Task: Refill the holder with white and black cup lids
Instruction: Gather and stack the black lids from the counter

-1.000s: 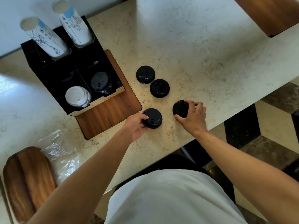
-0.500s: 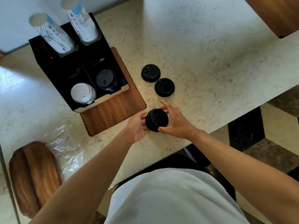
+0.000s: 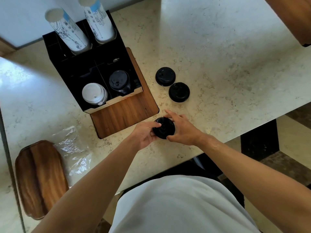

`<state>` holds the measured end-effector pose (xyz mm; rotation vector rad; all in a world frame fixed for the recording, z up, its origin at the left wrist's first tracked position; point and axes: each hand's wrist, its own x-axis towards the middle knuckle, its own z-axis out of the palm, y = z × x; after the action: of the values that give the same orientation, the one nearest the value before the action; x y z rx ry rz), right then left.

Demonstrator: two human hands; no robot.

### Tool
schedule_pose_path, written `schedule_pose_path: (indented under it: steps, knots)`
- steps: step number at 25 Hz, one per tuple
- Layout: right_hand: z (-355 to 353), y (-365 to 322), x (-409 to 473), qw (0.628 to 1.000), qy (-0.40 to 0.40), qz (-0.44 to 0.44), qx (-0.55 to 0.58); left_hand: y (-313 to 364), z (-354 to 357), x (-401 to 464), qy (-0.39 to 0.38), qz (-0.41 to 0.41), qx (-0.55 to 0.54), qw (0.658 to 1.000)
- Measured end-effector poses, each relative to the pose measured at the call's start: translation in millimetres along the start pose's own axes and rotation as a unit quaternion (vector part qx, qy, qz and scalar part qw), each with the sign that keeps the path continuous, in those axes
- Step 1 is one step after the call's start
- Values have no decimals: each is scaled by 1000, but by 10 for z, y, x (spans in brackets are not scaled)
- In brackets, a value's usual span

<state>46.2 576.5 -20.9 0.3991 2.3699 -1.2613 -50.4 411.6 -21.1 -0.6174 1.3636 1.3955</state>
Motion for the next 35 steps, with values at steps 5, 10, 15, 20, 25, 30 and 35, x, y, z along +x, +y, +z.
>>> schedule_pose_path:
  steps: [5,10,15,20,25,30,35]
  knots:
    - [4,-93,118,1000,-20,-12,6,106,-122,-4,18,20,24,999]
    - [-138,-191,333,997,61,-24,42,288,-153,-7,33,48,-42,997]
    - [-478,-63,743,944,298,107,-96,486,-205,49,53,50,-89,993]
    - [-521,17,1013,927,264,192,-183,575,-193,139,52,38,-89,994]
    - [-437,-7,1034,932,282,165,-157,630,-177,225,41,25,-128,991]
    - [-350,-98,860,982,184,31,-14,619,-124,277,33,22,-91,995]
    - [-389,-237,795,994,60,-86,-32,641,-141,259,22,4,-89,996]
